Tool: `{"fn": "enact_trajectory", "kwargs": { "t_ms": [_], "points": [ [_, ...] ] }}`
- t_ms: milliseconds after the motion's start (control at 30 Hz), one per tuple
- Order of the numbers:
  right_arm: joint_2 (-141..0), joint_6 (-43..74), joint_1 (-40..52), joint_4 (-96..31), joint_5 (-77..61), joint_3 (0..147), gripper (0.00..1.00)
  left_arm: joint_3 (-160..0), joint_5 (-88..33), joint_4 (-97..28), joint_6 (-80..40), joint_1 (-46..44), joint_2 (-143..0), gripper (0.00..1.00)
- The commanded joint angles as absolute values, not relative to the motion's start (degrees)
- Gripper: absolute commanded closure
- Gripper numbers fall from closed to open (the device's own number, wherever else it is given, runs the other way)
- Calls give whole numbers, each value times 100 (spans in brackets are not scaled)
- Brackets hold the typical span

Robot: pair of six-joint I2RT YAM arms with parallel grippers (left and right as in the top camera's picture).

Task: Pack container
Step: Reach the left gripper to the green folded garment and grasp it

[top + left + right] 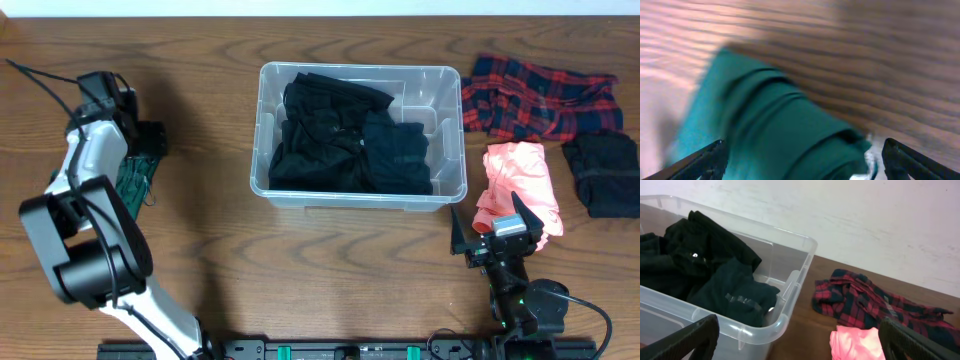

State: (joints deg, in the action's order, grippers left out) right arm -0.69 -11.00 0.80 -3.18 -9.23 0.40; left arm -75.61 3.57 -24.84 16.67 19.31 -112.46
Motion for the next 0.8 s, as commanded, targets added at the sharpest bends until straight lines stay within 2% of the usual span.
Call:
{"fn": "enact_trajectory", "kwargs": {
  "t_ms": [0,133,167,200,267,400,433,767],
  "points": [
    [-38,-1164,38,-331,-965,32,1,-7607,-132,-2434,2093,1944,-11627,2],
    [-38,-1164,40,-331,-965,32,1,-7607,-121,-2493,2080,1944,-11961,3],
    [-38,-1164,40,-331,-965,32,1,-7607,-84,-2493,2075,1944,-12003,13],
    [-38,-1164,40,-331,-965,32,1,-7607,-64,-2493,2075,1944,-12022,30],
    [-38,-1164,38,-331,-965,32,1,-7609,-67,-2491,2075,1944,-12014,54],
    [-38,-1164,40,-331,-965,32,1,-7609,-64,-2493,2078,1944,-11948,89],
    [-38,-1164,40,-331,-965,32,1,-7609,-64,-2493,2078,1944,-11922,94],
    [-38,-1164,40,-331,-965,32,1,-7609,-93,-2333,2078,1756,-10628,94]
  ]
}}
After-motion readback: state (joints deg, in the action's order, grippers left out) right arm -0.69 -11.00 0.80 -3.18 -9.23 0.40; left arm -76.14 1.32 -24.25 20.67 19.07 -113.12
